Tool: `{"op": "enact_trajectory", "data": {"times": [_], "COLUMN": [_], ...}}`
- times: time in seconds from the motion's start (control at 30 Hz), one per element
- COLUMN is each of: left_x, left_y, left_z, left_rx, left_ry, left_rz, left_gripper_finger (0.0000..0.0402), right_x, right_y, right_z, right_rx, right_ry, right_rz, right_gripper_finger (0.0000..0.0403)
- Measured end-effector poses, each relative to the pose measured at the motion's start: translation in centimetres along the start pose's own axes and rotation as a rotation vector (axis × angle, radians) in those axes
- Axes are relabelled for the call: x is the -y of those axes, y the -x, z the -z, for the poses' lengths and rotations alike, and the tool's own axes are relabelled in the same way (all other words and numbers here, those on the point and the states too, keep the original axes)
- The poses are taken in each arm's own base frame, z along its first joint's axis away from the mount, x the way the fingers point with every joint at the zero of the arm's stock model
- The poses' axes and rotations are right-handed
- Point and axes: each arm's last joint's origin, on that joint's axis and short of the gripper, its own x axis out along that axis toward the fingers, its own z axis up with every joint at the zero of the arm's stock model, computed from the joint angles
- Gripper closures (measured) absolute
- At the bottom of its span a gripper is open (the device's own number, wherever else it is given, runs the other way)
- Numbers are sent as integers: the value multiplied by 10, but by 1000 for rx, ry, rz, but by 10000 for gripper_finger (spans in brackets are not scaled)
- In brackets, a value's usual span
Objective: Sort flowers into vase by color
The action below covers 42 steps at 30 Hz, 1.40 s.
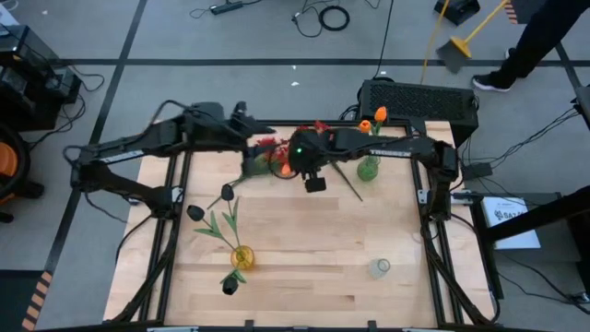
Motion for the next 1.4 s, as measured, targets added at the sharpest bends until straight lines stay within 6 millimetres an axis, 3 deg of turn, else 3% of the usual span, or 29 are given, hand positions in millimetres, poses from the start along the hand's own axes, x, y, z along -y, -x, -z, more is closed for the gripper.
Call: {"op": "enact_trajectory", "data": {"times": [0.23,0.4,0.67,0.8,0.93,1.13,1.4], "left_x": [-2,-3,-2,-1,-1,-1,-18], "left_y": [32,40,42,42,42,40,32], "left_z": [-7,-8,-3,-1,1,7,22], "left_rx": [66,71,24,3,-14,-85,-243], "left_ry": [-20,-48,-22,5,5,-43,-15], "left_rz": [-23,-38,-32,-28,-25,-46,-220], "left_gripper_finger": [217,217,217,217,217,217,217], "right_x": [17,20,-6,-21,-35,-56,-100], "right_y": [90,166,271,305,315,305,239], "right_z": [-16,-10,12,27,45,70,83], "right_rx": [274,499,868,971,926,941,1045], "right_ry": [-63,-154,-215,-225,-251,-297,-252], "right_rz": [70,80,76,55,85,50,-46], "right_gripper_finger": [399,399,399,399,399,399,399]}}
